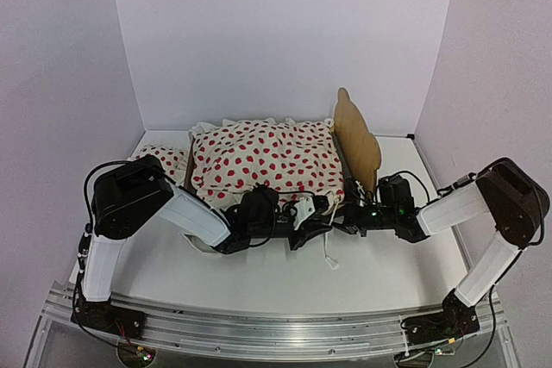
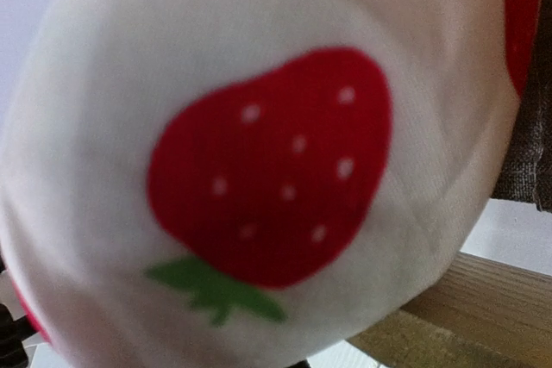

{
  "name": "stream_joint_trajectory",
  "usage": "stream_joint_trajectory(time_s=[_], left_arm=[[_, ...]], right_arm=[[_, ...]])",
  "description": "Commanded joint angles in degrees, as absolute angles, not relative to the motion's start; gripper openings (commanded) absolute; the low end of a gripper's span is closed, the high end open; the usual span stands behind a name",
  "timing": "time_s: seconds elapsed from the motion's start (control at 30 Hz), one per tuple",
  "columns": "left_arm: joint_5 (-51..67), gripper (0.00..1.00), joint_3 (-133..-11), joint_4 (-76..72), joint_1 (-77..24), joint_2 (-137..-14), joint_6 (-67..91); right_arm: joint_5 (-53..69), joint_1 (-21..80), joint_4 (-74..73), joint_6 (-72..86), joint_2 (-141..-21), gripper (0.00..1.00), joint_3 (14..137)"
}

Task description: Set up the pet bed

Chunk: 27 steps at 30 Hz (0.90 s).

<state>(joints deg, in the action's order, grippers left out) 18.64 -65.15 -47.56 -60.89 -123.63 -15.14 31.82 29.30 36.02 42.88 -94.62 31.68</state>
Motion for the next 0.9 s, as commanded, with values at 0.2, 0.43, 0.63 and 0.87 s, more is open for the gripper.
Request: stream_joint_trajectory(time_s=[0.2,0.43,0.63,0.87], left_arm=[[28.59,0.36,-59.32,-42.47,-59.28,-113.76,-29.4],[25.91,0.39,-60.81,-41.23,-57.92,-115.12,-36.74],[20.76,0.37,-63.44,-44.52,-57.92,-120.47,-44.7],[18.44,0.37,-67.88,-44.09,-57.93,-123.89,-44.38]], right_arm=[[34.28,29.23,39.26,43.0,-96.16,0.0,32.04],[35.12,29.02,39.29,43.04,-95.81,0.0,32.01],[36.23,29.02,39.28,44.46,-93.16,0.0,31.42],[36.28,29.04,39.12,44.62,-89.72,0.0,28.85]])
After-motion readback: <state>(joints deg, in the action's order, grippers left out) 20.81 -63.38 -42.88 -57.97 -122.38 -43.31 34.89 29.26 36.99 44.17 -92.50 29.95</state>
